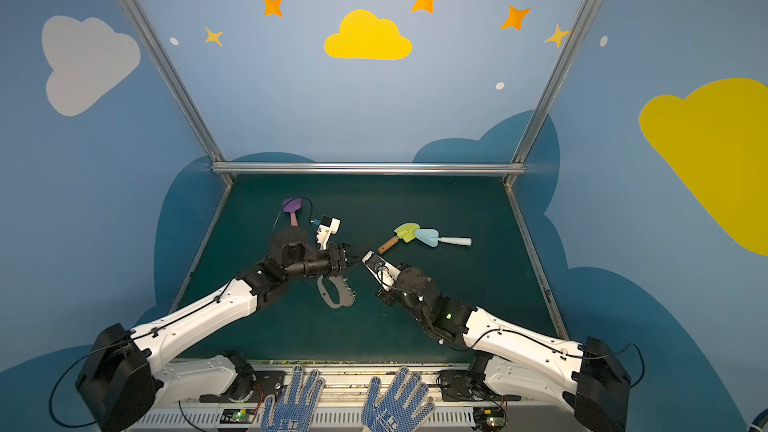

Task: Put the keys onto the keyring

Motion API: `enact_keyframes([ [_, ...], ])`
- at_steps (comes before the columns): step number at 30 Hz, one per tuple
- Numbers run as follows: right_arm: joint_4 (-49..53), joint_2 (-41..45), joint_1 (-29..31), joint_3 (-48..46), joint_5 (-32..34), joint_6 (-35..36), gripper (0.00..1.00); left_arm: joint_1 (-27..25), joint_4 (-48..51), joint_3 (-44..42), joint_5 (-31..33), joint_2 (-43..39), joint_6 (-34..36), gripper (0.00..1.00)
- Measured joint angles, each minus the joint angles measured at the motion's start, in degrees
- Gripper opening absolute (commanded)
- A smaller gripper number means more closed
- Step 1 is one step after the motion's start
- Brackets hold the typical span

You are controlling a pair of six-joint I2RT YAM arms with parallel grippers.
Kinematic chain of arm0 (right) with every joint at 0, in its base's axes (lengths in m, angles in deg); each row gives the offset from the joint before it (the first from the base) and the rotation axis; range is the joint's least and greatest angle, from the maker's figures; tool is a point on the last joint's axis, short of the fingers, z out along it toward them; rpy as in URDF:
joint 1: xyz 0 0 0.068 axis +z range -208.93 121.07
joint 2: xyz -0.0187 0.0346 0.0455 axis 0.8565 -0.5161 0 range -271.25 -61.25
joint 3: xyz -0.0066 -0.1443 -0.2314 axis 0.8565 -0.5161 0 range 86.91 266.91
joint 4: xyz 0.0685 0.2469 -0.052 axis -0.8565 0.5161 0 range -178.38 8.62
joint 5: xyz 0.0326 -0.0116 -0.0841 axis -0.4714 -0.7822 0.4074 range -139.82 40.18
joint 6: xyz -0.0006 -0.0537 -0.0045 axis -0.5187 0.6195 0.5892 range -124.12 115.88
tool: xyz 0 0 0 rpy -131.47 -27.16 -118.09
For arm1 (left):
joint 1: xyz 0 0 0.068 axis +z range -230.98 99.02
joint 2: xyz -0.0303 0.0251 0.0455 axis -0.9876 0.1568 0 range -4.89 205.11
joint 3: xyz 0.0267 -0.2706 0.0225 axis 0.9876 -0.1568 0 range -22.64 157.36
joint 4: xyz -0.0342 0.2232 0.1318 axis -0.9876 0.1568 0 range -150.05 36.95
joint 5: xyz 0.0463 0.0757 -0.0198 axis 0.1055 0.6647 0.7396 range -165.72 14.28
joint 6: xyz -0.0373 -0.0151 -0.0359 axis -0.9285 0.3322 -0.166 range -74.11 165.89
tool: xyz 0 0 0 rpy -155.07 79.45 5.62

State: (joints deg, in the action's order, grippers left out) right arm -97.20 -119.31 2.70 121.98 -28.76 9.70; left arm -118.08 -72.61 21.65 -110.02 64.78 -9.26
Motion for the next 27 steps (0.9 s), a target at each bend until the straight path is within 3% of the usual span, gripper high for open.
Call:
enact_keyframes([
  [13,-1.05,-1.29,2.1,0.0,4.94,4.72,0.0,-1.57,1.09,3.82,-1.07,2.8,0.7,0.37],
  [16,-0.79,-1.55,2.29,0.0,5.55,5.4,0.0,-1.6,2.64,4.57,-0.59,3.21,1.2,0.48],
  [20,-0.96,-1.55,2.34,0.0,7.02,6.03,0.0,-1.55,4.66,4.72,1.55,2.97,1.92,0.54],
  [27,-1.79,-1.55,2.45,0.0,8.87,6.62,0.0,-1.66,7.72,4.81,2.6,3.13,2.47,0.5],
])
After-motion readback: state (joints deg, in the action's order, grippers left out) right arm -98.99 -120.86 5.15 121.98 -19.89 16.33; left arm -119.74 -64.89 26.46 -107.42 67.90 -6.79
